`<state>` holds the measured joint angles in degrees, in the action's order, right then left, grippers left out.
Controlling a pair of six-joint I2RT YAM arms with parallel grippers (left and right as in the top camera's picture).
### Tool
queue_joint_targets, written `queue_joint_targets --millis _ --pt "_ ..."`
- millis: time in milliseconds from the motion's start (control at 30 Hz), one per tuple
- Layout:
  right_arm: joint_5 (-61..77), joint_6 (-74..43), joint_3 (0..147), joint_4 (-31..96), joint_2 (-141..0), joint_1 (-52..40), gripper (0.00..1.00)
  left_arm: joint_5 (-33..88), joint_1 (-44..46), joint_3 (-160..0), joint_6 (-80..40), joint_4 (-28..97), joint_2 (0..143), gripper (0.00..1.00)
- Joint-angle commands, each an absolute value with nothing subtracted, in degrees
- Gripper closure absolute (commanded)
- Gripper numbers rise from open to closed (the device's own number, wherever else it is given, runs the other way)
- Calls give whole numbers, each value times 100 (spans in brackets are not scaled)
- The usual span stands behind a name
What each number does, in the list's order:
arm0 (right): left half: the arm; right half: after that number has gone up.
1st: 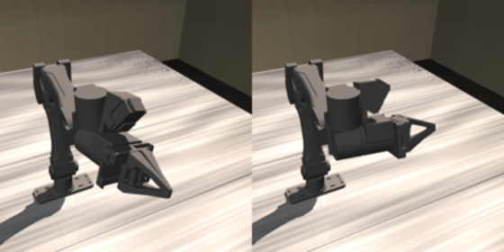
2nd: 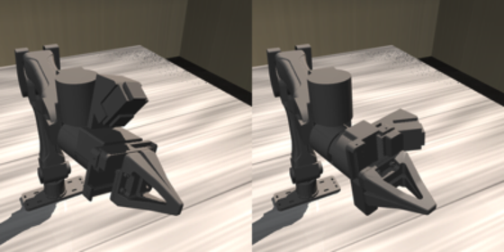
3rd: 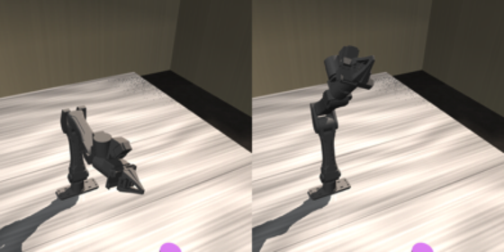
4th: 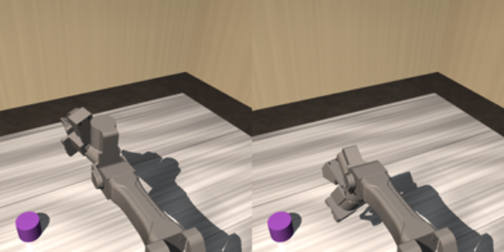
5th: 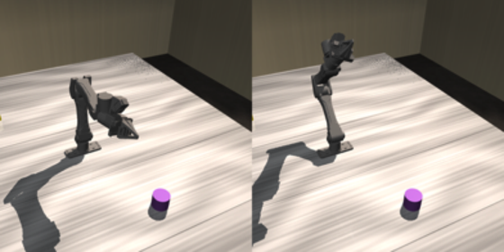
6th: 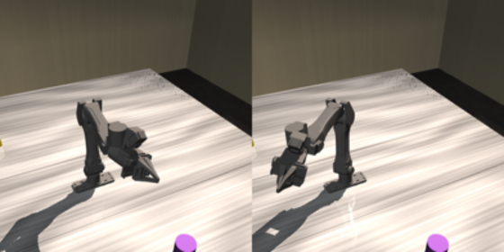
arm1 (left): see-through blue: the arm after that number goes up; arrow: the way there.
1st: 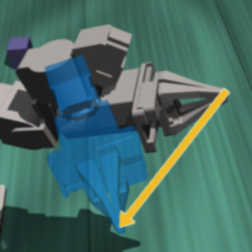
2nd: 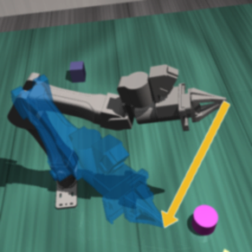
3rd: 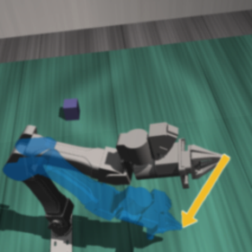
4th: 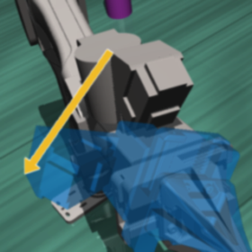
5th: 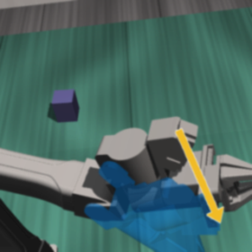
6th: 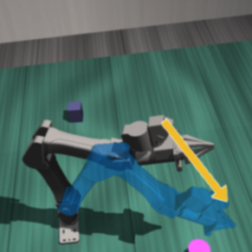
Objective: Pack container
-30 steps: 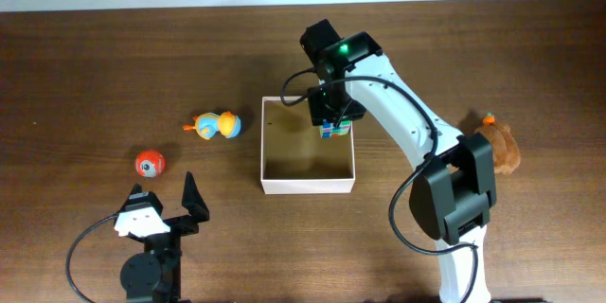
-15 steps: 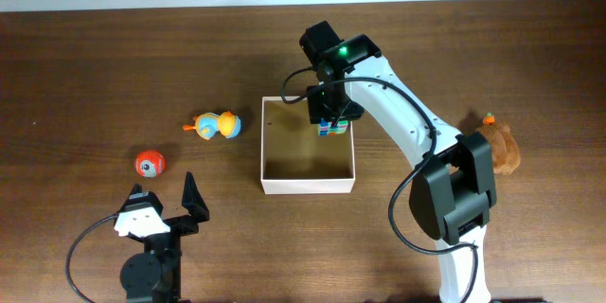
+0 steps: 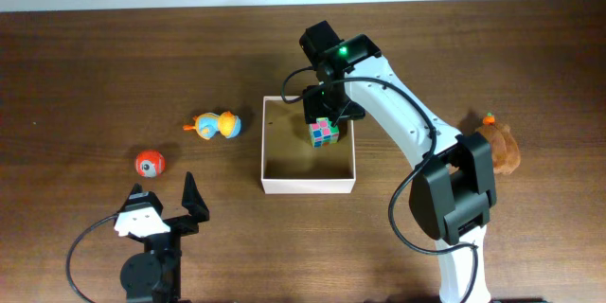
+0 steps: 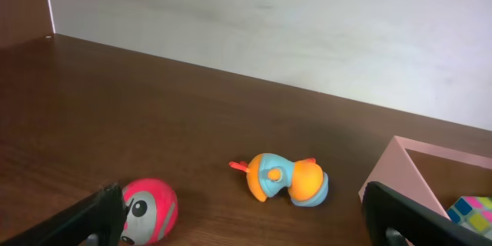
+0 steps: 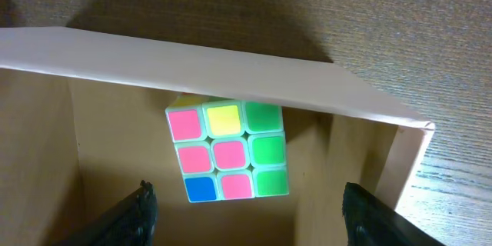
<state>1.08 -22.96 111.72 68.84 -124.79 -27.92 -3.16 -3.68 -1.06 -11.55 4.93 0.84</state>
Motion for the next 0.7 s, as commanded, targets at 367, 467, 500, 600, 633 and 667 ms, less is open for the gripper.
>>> queue_joint_targets --millis 367,467,500,600,633,667 --pt "637 -1221 11155 6556 -12414 -3422 69 -235 -392 -75 -1079 499 30 1" --pt "224 -1221 11028 6307 -12414 -3618 68 -235 -392 -75 -1079 497 30 1" --pt "163 -1219 10980 6228 -12418 -3656 68 -235 -392 -75 -1079 499 30 1" --pt "165 -1157 10875 6034 -12440 -3680 72 -235 -392 -75 -1079 499 30 1" --pt "163 -1131 10855 5988 -12451 -3675 73 -235 -392 -75 -1079 497 30 1" --pt "132 -1109 10847 5955 -12481 -3660 73 -235 -392 -75 -1079 497 30 1"
